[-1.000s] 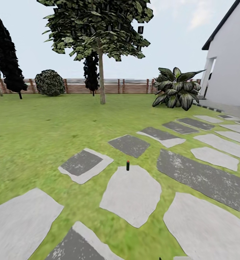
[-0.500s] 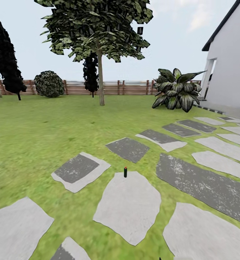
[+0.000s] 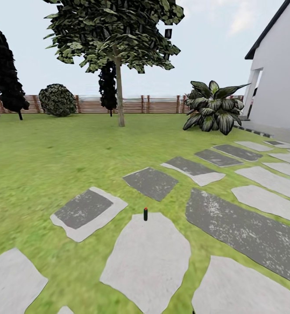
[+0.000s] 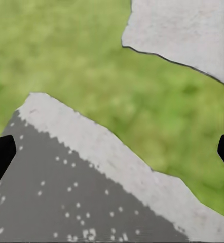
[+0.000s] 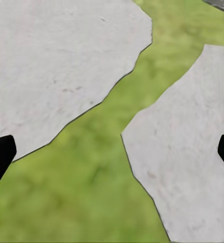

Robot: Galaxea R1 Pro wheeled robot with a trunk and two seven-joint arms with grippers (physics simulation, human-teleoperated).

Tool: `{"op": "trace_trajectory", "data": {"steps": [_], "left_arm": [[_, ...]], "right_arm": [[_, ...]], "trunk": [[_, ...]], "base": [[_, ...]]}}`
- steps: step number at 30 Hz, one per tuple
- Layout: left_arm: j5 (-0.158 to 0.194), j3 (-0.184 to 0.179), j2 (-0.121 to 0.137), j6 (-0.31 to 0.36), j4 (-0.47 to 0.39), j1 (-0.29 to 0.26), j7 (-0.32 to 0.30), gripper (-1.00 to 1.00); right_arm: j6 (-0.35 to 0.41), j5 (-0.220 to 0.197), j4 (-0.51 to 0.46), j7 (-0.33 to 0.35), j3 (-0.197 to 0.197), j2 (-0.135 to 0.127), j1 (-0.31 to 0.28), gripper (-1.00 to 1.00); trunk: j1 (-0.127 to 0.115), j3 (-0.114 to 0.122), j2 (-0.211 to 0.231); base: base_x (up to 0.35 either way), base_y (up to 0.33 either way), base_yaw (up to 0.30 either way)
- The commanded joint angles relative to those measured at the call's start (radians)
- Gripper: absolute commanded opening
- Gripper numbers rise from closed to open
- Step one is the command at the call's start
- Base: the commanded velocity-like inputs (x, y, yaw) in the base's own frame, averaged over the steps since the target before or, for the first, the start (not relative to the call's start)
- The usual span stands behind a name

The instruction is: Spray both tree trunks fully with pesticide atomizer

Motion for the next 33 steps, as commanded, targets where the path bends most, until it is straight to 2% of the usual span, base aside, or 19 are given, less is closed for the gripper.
{"op": "trace_trajectory", "data": {"steps": [1,33], "left_arm": [[-0.001,0.004,0.0,-0.003,0.001,-0.001,0.0,1.0],[-0.001,0.003,0.0,-0.003,-0.001,-0.001,0.0,1.0]], "right_arm": [[-0.003,0.0,0.001,0.0,0.0,0.0,-0.001,1.0],[-0.004,0.001,0.001,0.0,0.0,0.0,-0.001,1.0]], "trunk": [[0.0,-0.001,0.0],[0.0,-0.001,0.0]], "base": [[0.235,-0.198,0.0],[0.229,-0.203,0.0]]}}
